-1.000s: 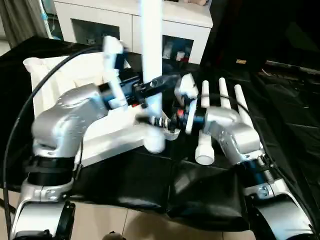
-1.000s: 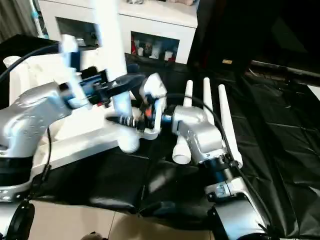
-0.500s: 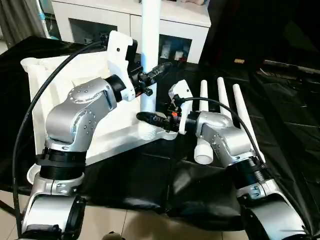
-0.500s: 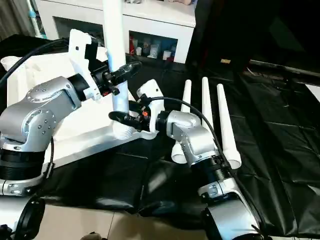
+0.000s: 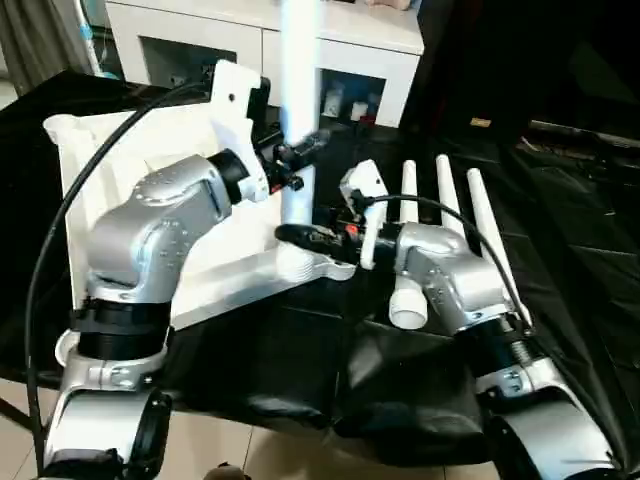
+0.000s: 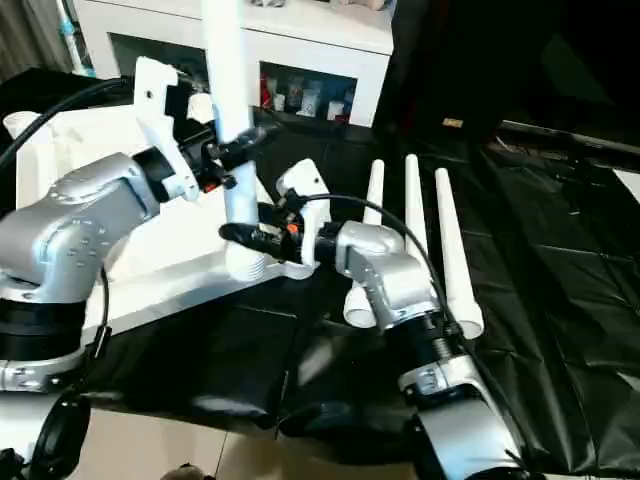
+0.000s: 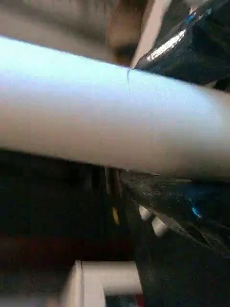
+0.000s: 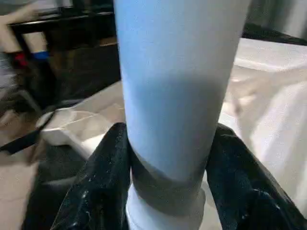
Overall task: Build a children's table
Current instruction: Rotate table base
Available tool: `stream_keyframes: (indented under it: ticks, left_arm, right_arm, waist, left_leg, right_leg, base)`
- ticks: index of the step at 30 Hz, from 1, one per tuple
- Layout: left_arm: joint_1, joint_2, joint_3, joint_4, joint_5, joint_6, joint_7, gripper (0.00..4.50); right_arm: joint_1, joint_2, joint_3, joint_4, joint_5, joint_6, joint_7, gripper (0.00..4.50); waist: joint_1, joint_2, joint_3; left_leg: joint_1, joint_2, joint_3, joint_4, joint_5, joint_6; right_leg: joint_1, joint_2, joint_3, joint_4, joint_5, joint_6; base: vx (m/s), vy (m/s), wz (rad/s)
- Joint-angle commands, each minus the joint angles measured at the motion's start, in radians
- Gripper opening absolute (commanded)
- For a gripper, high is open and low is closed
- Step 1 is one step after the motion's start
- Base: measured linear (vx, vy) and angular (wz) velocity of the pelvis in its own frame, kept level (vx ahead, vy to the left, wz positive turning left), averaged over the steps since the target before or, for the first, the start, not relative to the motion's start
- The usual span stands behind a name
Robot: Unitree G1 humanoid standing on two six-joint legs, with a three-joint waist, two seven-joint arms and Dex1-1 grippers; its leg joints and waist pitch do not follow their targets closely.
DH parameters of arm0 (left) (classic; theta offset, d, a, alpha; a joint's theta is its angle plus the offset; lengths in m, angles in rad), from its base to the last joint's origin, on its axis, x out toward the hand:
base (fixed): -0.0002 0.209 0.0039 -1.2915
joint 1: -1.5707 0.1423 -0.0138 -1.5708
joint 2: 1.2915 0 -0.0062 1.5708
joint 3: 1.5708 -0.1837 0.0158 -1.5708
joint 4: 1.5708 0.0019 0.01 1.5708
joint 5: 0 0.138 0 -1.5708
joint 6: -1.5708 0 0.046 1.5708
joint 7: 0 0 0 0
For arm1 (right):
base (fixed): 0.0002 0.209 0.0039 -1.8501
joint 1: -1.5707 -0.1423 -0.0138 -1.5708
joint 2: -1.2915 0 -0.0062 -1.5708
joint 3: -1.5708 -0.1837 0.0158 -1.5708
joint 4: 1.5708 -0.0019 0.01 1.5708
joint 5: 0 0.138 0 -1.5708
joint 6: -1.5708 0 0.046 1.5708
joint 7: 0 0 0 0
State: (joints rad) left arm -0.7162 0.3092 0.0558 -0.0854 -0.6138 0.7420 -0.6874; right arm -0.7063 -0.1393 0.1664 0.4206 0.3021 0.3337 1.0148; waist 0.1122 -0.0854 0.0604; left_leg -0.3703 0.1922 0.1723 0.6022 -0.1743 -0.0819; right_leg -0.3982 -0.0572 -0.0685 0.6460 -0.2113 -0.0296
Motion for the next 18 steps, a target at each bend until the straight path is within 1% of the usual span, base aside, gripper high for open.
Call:
stream_keyframes:
  ticks: [1, 2, 3, 4, 5, 8, 9, 12, 13, 14, 15, 16, 18]
  left_arm:
    - [0.004, 0.003, -0.007, -0.053, -0.059, 0.007, -0.081, 2.98]
    - [0.025, 0.027, 0.003, -0.072, -0.111, 0.011, -0.167, 2.99]
    - [0.029, 0.034, 0.009, -0.075, -0.129, 0.016, -0.192, 3.0]
    - [0.029, 0.034, 0.009, -0.075, -0.129, 0.016, -0.192, 3.0]
    - [0.026, 0.041, 0.024, -0.065, -0.153, 0.028, -0.215, 3.0]
    - [0.02, 0.058, 0.023, -0.051, -0.156, 0.035, -0.238, 3.0]
    - [0.019, 0.068, 0.018, -0.046, -0.157, 0.037, -0.251, 2.73]
    - [0.018, 0.091, 0.008, -0.031, -0.161, 0.044, -0.276, 2.66]
    - [0.018, 0.094, 0.006, -0.029, -0.16, 0.043, -0.28, 2.46]
    - [0.017, 0.096, 0.003, -0.028, -0.159, 0.043, -0.279, 2.46]
    - [0.019, 0.1, -0.002, -0.028, -0.151, 0.04, -0.284, 2.23]
    - [0.02, 0.103, -0.006, -0.028, -0.145, 0.04, -0.286, 2.2]
    - [0.024, 0.112, -0.018, -0.03, -0.126, 0.028, -0.291, 2.14]
  right_arm:
    - [0.01, -0.025, 0.005, -0.029, 0.018, 0.002, 0.046, 1.84]
    - [0.024, -0.048, 0.014, -0.059, 0.041, 0.019, 0.107, 1.84]
    - [0.027, -0.055, 0.016, -0.068, 0.049, 0.023, 0.125, 1.84]
    - [0.027, -0.055, 0.016, -0.068, 0.049, 0.023, 0.125, 1.84]
    - [0.031, -0.067, 0.018, -0.081, 0.059, 0.035, 0.155, 1.84]
    - [0.037, -0.084, 0.026, -0.096, 0.066, 0.046, 0.191, 1.84]
    - [0.038, -0.09, 0.029, -0.1, 0.067, 0.046, 0.204, 1.84]
    - [0.043, -0.109, 0.037, -0.109, 0.061, 0.049, 0.223, 1.84]
    - [0.044, -0.112, 0.039, -0.111, 0.06, 0.05, 0.225, 1.84]
    - [0.045, -0.116, 0.042, -0.112, 0.058, 0.05, 0.229, 1.84]
    - [0.046, -0.121, 0.046, -0.113, 0.055, 0.05, 0.233, 1.84]
    - [0.046, -0.126, 0.049, -0.112, 0.051, 0.048, 0.236, 1.84]
    - [0.048, -0.131, 0.052, -0.114, 0.046, 0.049, 0.238, 1.84]
  waist:
    - [0.001, 0.015, -0.071]
    - [0.0, 0.017, -0.071]
    - [0.001, 0.018, -0.071]
    - [0.0, 0.017, -0.069]
    - [-0.002, 0.019, -0.069]
    - [-0.001, 0.02, -0.068]
    - [0.0, 0.023, -0.069]
    - [0.0, 0.023, -0.069]
    - [0.0, 0.023, -0.07]
    - [0.001, 0.023, -0.071]
    - [0.001, 0.023, -0.071]
    - [0.0, 0.022, -0.072]
    - [0.0, 0.022, -0.071]
  left_leg:
    - [0.01, 0.038, -0.009, -0.064, -0.098, 0.006]
    - [0.01, 0.038, -0.01, -0.065, -0.097, 0.006]
    - [0.012, 0.038, -0.01, -0.065, -0.108, 0.01]
    - [0.011, 0.038, -0.01, -0.066, -0.114, 0.008]
    - [0.013, 0.038, -0.01, -0.067, -0.129, 0.002]
    - [0.014, 0.039, -0.011, -0.068, -0.139, -0.003]
    - [0.015, 0.039, -0.011, -0.068, -0.139, -0.006]
    - [0.015, 0.038, -0.012, -0.068, -0.138, -0.01]
    - [0.014, 0.039, -0.012, -0.068, -0.133, -0.01]
    - [0.015, 0.038, -0.012, -0.067, -0.125, -0.01]
    - [0.014, 0.038, -0.012, -0.067, -0.122, -0.01]
    - [0.013, 0.038, -0.012, -0.066, -0.117, -0.009]
    - [0.013, 0.038, -0.012, -0.067, -0.123, -0.006]
  right_leg:
    - [0.064, -0.083, 0.056, -0.064, -0.003, -0.197]
    - [0.062, -0.08, 0.056, -0.063, -0.001, -0.196]
    - [0.063, -0.082, 0.055, -0.064, -0.015, -0.196]
    - [0.062, -0.081, 0.056, -0.066, -0.028, -0.192]
    - [0.06, -0.08, 0.055, -0.068, -0.047, -0.192]
    - [0.059, -0.08, 0.055, -0.07, -0.07, -0.188]
    - [0.059, -0.081, 0.056, -0.069, -0.068, -0.189]
    - [0.06, -0.08, 0.055, -0.07, -0.069, -0.185]
    - [0.06, -0.08, 0.056, -0.069, -0.056, -0.186]
    - [0.061, -0.08, 0.055, -0.067, -0.044, -0.19]
    - [0.061, -0.08, 0.055, -0.066, -0.037, -0.192]
    - [0.062, -0.08, 0.055, -0.065, -0.025, -0.195]
    - [0.061, -0.081, 0.055, -0.067, -0.031, -0.196]
  base:
    - [0.0, 0.0, 0.0]
    - [0.0, 0.0, 0.0]
    - [0.0, 0.0, 0.0]
    - [0.0, 0.0, 0.0]
    - [0.0, 0.0, 0.0]
    - [0.0, 0.0, 0.0]
    - [0.0, 0.0, 0.0]
    - [0.0, 0.0, 0.0]
    - [0.0, 0.0, 0.0]
    - [0.0, 0.0, 0.0]
    - [0.0, 0.0, 0.0]
    - [0.0, 0.0, 0.0]
    - [0.0, 0.0, 0.0]
